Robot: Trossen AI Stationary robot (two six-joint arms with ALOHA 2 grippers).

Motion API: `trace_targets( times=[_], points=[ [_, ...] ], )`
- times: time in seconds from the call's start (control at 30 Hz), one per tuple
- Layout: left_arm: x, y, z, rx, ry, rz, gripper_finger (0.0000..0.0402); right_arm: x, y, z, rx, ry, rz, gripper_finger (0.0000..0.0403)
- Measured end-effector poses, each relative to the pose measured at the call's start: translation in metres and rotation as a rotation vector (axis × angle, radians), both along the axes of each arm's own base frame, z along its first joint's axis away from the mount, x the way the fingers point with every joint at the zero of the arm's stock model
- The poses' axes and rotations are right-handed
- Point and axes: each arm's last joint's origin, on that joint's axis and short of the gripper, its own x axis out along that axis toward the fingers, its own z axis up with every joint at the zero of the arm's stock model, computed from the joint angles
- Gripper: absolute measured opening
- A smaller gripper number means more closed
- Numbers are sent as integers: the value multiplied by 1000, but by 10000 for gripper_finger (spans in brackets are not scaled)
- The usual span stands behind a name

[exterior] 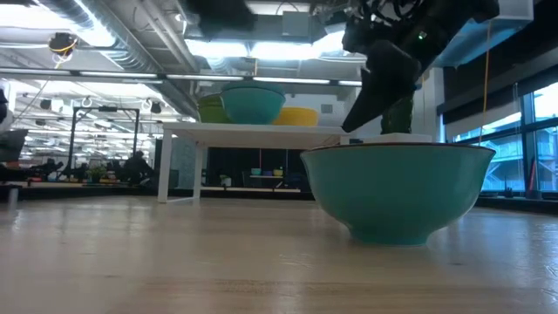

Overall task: Pick & Place Mini bowls
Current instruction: Stack the blue patterned bowl on top of the blue patterned bowl on the shelf

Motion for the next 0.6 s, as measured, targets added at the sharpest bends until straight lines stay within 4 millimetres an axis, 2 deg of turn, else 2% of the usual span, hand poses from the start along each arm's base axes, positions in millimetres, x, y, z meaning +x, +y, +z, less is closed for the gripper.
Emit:
trace_targets(
  times=[0.17,0.3,0.4,0.5,0.6],
  points=[
    [35,-64,-31,164,48,-206,88,-5,5,13,14,-64,-12,118],
    [54,-98,-67,283,134,-250,88,-18,16,31,137,-118,46,118],
    [62,-108,-89,325,202,-216,88,-20,24,32,257,-139,57,118],
    [62,-112,-104,345,277,-137,88,-15,30,18,304,-103,14,118],
    [56,-112,-107,364,329,-38,88,-9,35,-2,371,-15,-13,121]
  ],
)
